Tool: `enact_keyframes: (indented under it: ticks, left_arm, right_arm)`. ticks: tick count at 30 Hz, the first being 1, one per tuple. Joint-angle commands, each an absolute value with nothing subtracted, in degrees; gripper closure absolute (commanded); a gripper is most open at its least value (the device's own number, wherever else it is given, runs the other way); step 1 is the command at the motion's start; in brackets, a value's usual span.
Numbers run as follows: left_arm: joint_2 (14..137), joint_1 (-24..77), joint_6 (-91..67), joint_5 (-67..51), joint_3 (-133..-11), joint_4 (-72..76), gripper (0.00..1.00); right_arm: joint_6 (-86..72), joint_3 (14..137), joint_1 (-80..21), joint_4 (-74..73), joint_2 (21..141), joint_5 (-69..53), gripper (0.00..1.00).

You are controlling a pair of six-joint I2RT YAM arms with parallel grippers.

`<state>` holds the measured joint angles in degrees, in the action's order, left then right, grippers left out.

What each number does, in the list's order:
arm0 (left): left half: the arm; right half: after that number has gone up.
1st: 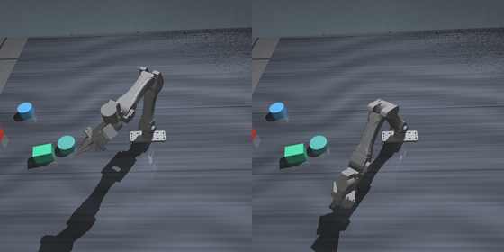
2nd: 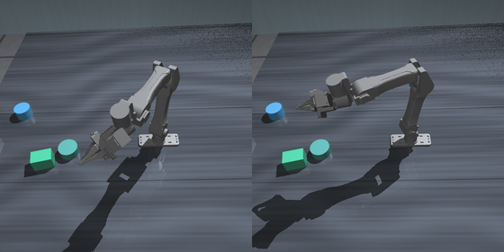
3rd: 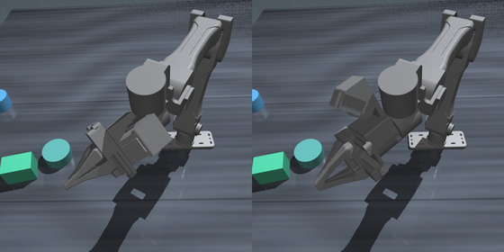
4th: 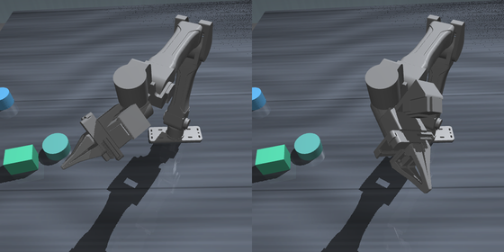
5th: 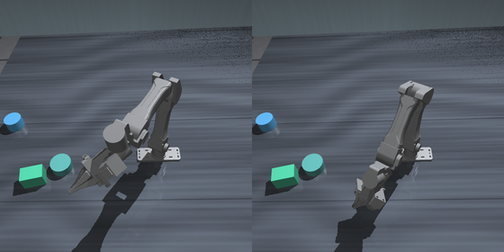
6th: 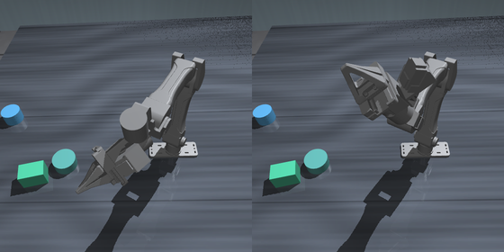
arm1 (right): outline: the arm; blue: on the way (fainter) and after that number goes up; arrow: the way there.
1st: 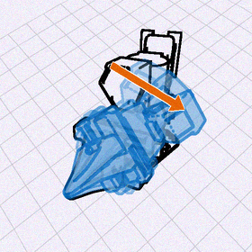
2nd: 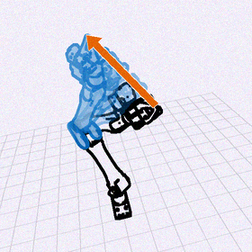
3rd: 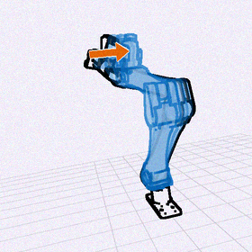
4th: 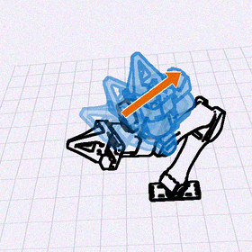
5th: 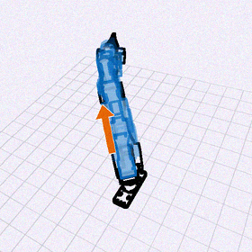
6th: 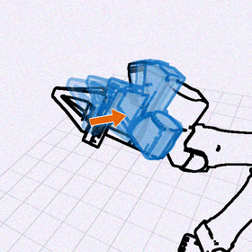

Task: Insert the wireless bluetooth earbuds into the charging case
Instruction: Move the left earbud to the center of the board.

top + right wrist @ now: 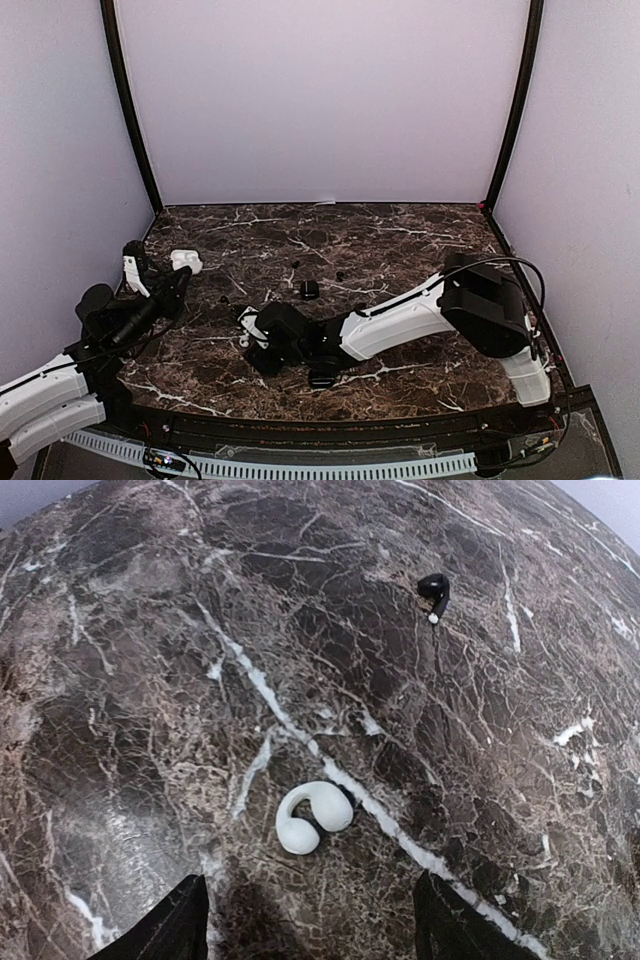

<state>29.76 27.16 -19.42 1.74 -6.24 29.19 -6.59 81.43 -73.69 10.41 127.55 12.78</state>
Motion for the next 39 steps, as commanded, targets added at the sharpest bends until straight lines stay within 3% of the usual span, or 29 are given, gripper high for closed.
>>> enact_keyframes:
  ticks: [1,17,24,32,39]
  left_arm:
    - [25.34,26.89,-17.35,4.90,-2.40,25.28,0.79]
    - [24.07,26.88,-15.39,3.48,-1.15,26.88,0.79]
    - [23.48,26.91,-15.06,3.17,-0.79,26.98,0.79]
    - [23.57,26.90,-15.09,2.71,-0.79,27.24,0.79]
    - [23.36,26.89,-14.86,2.40,-0.73,27.18,0.78]
  right_arm:
    - [-8.61,84.96,-73.53,9.05,129.89,16.38,0.29]
    - [-9.62,92.33,-72.62,7.15,138.59,18.89,0.31]
    - [-10.24,94.64,-71.45,6.00,140.88,17.42,0.43]
    - [-10.29,94.85,-71.19,5.01,141.14,17.56,0.71]
    - [-10.98,89.69,-70.90,5.32,136.69,19.68,0.74]
